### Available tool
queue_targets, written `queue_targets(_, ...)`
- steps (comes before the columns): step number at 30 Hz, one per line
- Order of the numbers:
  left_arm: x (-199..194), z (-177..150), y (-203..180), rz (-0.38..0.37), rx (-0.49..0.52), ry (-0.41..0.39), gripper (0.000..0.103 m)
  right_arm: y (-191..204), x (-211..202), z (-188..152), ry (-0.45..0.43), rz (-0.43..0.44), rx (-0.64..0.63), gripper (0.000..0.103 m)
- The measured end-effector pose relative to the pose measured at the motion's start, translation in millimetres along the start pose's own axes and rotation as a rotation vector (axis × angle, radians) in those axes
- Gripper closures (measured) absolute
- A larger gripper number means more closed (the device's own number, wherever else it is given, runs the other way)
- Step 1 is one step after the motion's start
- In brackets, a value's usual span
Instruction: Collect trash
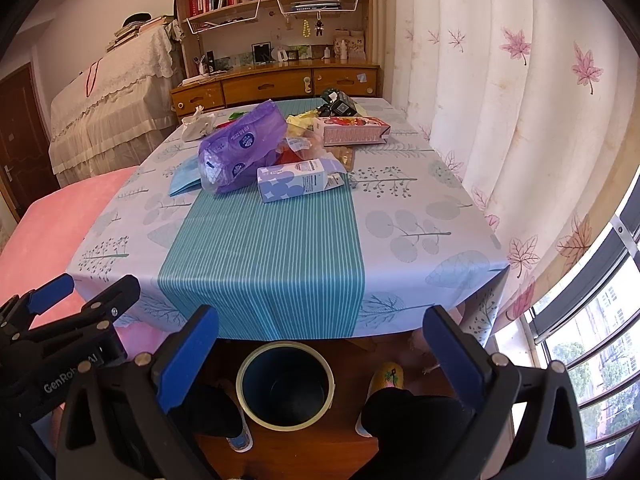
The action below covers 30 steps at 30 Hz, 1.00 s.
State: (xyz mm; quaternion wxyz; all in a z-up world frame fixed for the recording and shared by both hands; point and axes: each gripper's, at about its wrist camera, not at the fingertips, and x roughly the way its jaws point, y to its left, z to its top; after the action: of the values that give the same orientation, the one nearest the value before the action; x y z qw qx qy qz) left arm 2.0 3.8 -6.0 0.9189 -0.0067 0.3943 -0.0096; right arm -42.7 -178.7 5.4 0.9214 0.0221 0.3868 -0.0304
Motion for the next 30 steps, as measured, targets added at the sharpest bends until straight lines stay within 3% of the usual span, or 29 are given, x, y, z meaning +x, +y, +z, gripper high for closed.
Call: queue_targets(30,-3.4,-1.1,2.6,-0.023,-0.005,-0.008,0.012,4.9,-1.7,0.2,-0.002,0.002,-0.004,0.001)
